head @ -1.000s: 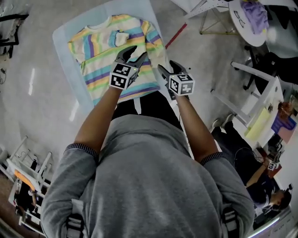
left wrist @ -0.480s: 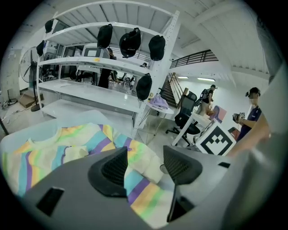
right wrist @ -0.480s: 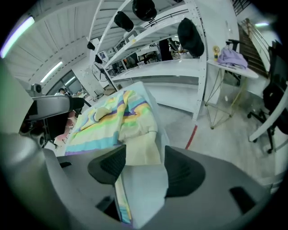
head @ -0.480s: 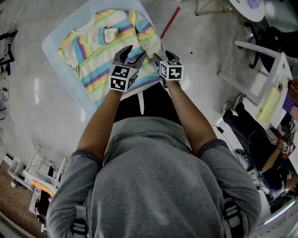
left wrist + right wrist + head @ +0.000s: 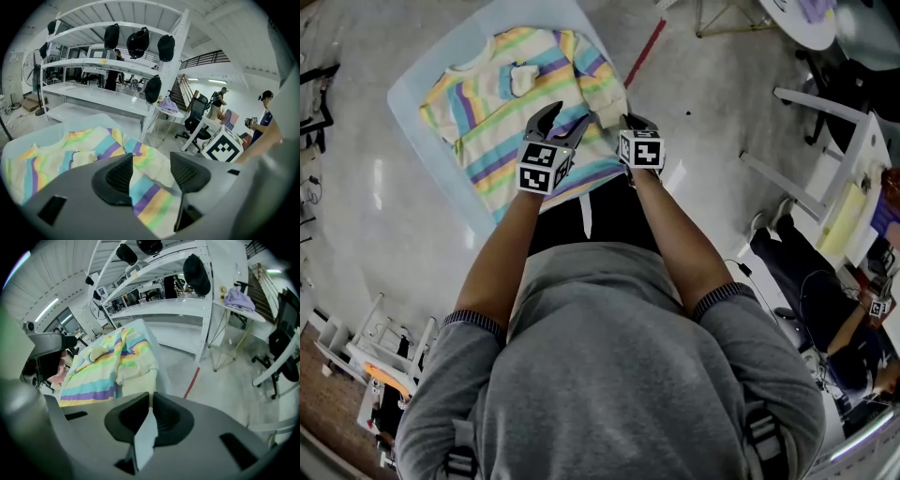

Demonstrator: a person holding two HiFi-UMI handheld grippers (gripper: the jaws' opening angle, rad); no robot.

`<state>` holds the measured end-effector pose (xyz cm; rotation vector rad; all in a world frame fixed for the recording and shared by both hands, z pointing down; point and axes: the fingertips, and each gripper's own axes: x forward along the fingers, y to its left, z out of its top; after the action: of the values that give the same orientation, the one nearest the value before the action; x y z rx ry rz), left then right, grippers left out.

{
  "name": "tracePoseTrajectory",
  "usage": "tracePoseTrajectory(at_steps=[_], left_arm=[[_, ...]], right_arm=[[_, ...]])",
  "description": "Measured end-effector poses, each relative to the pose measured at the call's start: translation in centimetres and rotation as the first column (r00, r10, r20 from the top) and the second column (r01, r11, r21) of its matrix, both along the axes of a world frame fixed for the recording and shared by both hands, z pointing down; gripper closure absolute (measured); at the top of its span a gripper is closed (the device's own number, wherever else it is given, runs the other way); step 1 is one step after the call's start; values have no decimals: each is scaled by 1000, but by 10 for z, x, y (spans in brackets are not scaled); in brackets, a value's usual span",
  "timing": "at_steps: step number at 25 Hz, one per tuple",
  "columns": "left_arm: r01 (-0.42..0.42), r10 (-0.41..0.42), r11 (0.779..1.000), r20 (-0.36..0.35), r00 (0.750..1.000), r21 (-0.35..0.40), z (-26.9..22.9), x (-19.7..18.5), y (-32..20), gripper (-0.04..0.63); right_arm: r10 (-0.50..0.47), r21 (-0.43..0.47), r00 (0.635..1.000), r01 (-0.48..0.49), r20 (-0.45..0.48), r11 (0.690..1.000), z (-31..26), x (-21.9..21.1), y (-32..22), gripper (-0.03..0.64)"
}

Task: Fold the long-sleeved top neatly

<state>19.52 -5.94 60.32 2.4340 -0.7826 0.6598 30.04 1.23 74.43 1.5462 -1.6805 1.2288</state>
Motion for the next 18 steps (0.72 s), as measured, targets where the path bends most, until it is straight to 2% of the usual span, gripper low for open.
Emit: tracePoseTrajectory(at_steps=[9, 14, 18], left_arm=[[51, -51, 998, -7, 999, 25, -20, -9, -20, 319], [81, -81, 995, -16, 997, 52, -34, -8, -34, 321], [101, -100, 992, -18, 995, 77, -47, -6, -42, 321]], right_arm=[[17, 100, 1000, -16, -14, 995, -59, 59, -33, 588], [-29, 149, 996, 41, -84, 988, -86, 92, -66, 588], [-93, 191, 980, 127, -177, 973, -109, 113, -91, 588]])
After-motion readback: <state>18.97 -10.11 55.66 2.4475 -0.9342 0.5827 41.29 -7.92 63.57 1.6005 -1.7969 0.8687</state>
